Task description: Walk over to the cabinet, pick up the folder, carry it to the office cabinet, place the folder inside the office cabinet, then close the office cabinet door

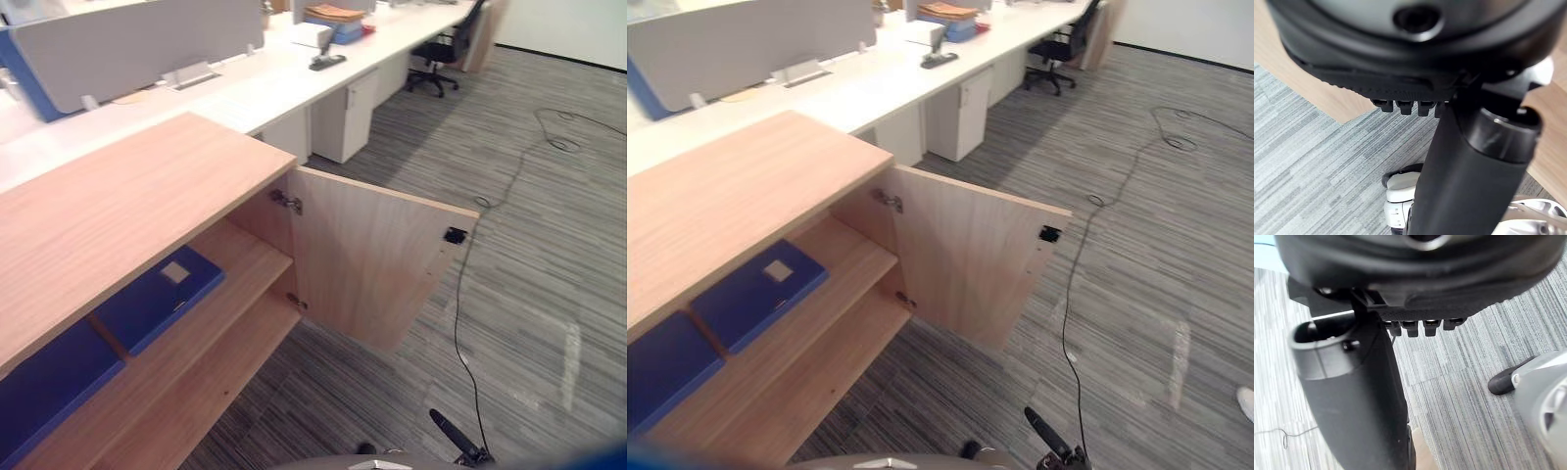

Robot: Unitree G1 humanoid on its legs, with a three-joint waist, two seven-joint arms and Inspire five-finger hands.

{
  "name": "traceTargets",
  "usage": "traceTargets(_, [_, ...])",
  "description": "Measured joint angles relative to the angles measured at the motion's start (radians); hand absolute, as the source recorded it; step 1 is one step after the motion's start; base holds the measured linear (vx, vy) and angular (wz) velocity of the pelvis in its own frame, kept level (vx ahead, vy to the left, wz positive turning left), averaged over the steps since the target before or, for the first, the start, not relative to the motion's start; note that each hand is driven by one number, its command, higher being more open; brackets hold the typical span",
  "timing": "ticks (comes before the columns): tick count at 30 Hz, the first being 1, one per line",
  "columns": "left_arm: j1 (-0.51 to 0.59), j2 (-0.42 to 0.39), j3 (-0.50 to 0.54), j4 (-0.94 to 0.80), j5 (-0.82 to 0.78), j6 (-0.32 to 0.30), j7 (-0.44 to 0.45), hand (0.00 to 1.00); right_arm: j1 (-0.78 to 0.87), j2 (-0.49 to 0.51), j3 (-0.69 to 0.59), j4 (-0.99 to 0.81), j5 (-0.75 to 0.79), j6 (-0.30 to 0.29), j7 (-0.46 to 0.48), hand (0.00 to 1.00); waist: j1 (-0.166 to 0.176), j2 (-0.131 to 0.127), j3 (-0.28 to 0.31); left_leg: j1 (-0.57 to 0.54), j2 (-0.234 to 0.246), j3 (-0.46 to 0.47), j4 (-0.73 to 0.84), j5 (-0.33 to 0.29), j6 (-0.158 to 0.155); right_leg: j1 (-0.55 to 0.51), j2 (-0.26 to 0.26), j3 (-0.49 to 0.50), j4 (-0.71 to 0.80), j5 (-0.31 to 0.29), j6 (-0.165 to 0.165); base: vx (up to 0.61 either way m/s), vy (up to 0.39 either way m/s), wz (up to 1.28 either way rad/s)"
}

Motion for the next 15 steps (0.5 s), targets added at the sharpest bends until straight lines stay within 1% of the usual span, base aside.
traceTargets(2, [0.001, -0.001, 0.000, 0.001, 0.000, 0.000, 0.000, 1.00, 0.003, -0.003, 0.021, -0.019, -0.031, 0.007, -0.004, 1.00, -0.003, 0.002, -0.003, -0.003, 0.000, 0.002, -0.007, 0.006, 0.000, 0.021, 0.015, 0.008, -0.066, 0.042, -0.006, 0.00, -0.005, -0.12])
traceTargets(3, [0.001, -0.001, -0.001, 0.001, 0.002, 0.000, 0.000, 1.00, 0.007, -0.003, 0.036, -0.036, -0.032, 0.009, -0.004, 1.00, -0.003, 0.003, -0.004, -0.003, -0.001, 0.004, -0.008, 0.006, 0.000, 0.023, 0.017, 0.011, -0.078, 0.050, -0.008, 0.00, 0.027, -0.16])
traceTargets(5, [0.001, -0.003, -0.012, 0.001, 0.011, 0.000, 0.000, 1.00, 0.018, 0.000, 0.083, -0.144, -0.067, 0.011, -0.004, 1.00, -0.003, 0.007, -0.011, -0.007, -0.008, 0.012, -0.009, 0.008, 0.002, 0.023, 0.021, 0.028, -0.107, 0.072, -0.008, 0.00, 0.034, -0.21])
traceTargets(6, [0.001, -0.003, -0.015, 0.001, 0.017, 0.000, -0.001, 1.00, 0.018, 0.000, 0.089, -0.178, -0.079, 0.012, -0.004, 1.00, -0.003, 0.008, -0.012, -0.006, -0.010, 0.011, -0.009, 0.009, 0.003, 0.023, 0.021, 0.032, -0.111, 0.076, -0.009, -0.01, 0.030, -0.19])
traceTargets(8, [0.000, 0.000, -0.047, 0.001, 0.027, 0.000, -0.001, 1.00, 0.016, -0.010, 0.094, -0.318, -0.113, 0.011, -0.007, 1.00, -0.004, 0.016, -0.021, -0.007, -0.017, -0.001, -0.010, 0.010, 0.004, 0.023, 0.018, 0.038, -0.120, 0.084, -0.009, -0.02, 0.026, -0.08])
traceTargets(9, [0.000, 0.002, -0.053, 0.001, 0.027, 0.000, -0.001, 1.00, 0.013, -0.017, 0.094, -0.345, -0.123, 0.009, -0.008, 1.00, -0.004, 0.017, -0.023, -0.008, -0.019, -0.006, -0.011, 0.011, 0.005, 0.024, 0.018, 0.038, -0.123, 0.087, -0.008, -0.03, 0.023, 0.02])
traceTargets(11, [0.001, 0.004, -0.059, 0.001, 0.027, 0.000, -0.001, 1.00, -0.016, -0.054, 0.094, -0.391, -0.154, 0.005, -0.017, 1.00, -0.004, 0.016, -0.029, -0.009, -0.026, -0.012, -0.019, 0.017, 0.009, 0.028, 0.014, 0.035, -0.135, 0.097, -0.008, -0.05, 0.017, 0.06])
traceTargets(13, [0.001, 0.005, -0.064, 0.001, 0.027, 0.000, -0.001, 1.00, -0.067, -0.117, 0.090, -0.411, -0.178, 0.004, -0.033, 1.00, -0.004, 0.015, -0.029, -0.011, -0.038, -0.028, -0.032, 0.031, 0.018, 0.030, 0.005, 0.028, -0.145, 0.108, -0.007, -0.11, 0.014, 0.16])
traceTargets(15, [0.001, 0.009, -0.080, -0.001, 0.025, 0.000, -0.002, 1.00, -0.136, -0.199, 0.093, -0.414, -0.186, 0.004, -0.043, 1.00, -0.002, 0.015, -0.029, -0.013, -0.050, -0.065, -0.041, 0.037, 0.021, 0.047, -0.002, 0.010, -0.172, 0.127, -0.004, -0.15, -0.006, 0.26])
